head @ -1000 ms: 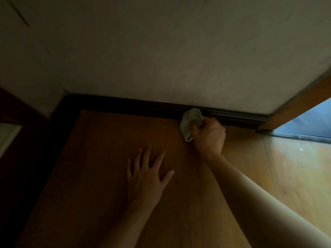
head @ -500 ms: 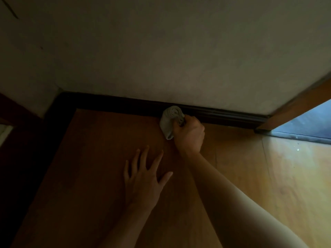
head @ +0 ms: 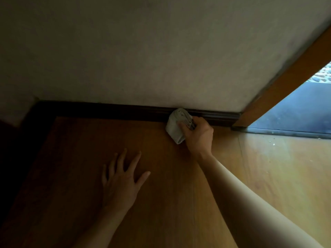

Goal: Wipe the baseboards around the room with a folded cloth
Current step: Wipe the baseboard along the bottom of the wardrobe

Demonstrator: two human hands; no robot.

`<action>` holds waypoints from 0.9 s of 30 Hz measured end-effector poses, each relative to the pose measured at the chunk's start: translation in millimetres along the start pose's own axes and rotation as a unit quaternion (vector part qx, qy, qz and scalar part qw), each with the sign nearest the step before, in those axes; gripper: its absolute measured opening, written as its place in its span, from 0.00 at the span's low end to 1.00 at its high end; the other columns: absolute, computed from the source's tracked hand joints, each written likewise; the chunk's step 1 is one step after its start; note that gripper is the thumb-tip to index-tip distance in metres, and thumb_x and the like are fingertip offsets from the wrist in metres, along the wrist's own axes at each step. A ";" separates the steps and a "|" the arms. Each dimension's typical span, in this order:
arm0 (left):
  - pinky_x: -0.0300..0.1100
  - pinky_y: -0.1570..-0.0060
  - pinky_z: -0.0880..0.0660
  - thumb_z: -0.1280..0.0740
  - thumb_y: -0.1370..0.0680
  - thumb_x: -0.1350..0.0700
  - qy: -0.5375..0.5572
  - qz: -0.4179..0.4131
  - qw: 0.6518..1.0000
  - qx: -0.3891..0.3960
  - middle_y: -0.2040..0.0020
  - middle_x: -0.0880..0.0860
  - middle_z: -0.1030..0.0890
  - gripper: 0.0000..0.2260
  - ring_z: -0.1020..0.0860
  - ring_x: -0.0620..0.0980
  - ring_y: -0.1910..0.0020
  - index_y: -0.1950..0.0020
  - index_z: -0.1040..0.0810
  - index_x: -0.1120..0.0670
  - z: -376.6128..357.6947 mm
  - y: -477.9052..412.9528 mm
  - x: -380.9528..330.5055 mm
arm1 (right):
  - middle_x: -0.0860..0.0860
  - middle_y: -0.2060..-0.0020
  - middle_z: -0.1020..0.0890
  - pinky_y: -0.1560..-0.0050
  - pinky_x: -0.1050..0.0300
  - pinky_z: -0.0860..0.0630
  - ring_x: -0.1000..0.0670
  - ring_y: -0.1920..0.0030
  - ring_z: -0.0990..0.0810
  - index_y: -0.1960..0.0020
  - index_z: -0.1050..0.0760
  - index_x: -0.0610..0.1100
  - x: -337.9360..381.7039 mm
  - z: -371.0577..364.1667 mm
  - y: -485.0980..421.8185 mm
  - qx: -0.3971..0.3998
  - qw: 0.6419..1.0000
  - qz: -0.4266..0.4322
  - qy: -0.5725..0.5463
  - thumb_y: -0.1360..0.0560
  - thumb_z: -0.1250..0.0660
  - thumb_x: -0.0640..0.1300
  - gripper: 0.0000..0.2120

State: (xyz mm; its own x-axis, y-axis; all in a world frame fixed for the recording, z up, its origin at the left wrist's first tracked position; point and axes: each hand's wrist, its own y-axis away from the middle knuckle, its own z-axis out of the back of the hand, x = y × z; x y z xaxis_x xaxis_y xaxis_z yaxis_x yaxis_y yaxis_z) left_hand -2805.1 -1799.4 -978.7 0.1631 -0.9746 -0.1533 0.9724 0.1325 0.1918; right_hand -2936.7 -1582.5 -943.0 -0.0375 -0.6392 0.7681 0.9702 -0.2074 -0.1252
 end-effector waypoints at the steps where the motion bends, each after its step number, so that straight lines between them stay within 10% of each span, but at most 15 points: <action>1: 0.62 0.23 0.50 0.61 0.26 0.24 0.001 0.001 1.000 0.005 0.17 0.50 0.48 0.36 0.51 0.56 0.19 0.20 0.48 0.34 0.4 0.5 -0.6 | 0.47 0.58 0.20 0.63 0.54 0.25 0.49 0.60 0.21 0.54 0.20 0.41 -6.3 7.0 -1.0 -0.011 1.000 -0.001 0.018 0.25 0.27 0.52 0.13; 6: 0.66 0.26 0.45 0.61 0.26 0.23 0.003 -0.002 1.000 -0.005 0.19 0.53 0.41 0.38 0.45 0.58 0.20 0.21 0.41 0.37 -0.1 -0.6 -1.7 | 0.44 0.55 0.19 0.61 0.61 0.38 0.44 0.56 0.21 0.50 0.17 0.39 -32.4 38.0 0.5 -0.086 0.993 -0.050 0.060 0.26 0.27 0.48 0.12; 27: 0.64 0.24 0.51 0.64 0.27 0.23 0.010 0.003 1.000 -0.001 0.17 0.51 0.46 0.38 0.51 0.57 0.19 0.20 0.45 0.35 -0.7 0.7 -2.6 | 0.43 0.56 0.19 0.60 0.59 0.34 0.43 0.59 0.20 0.51 0.17 0.39 -37.0 41.0 -3.2 -0.093 0.990 -0.020 0.105 0.27 0.27 0.47 0.11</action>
State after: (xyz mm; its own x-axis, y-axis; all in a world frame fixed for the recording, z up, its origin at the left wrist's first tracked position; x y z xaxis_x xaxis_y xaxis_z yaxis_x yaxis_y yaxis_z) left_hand -2804.8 -1796.6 -978.8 0.1717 -0.9700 -0.1720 0.9719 0.1383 0.1905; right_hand -2928.6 -1527.9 -945.3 -0.1428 -0.7640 0.6292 0.9072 -0.3552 -0.2254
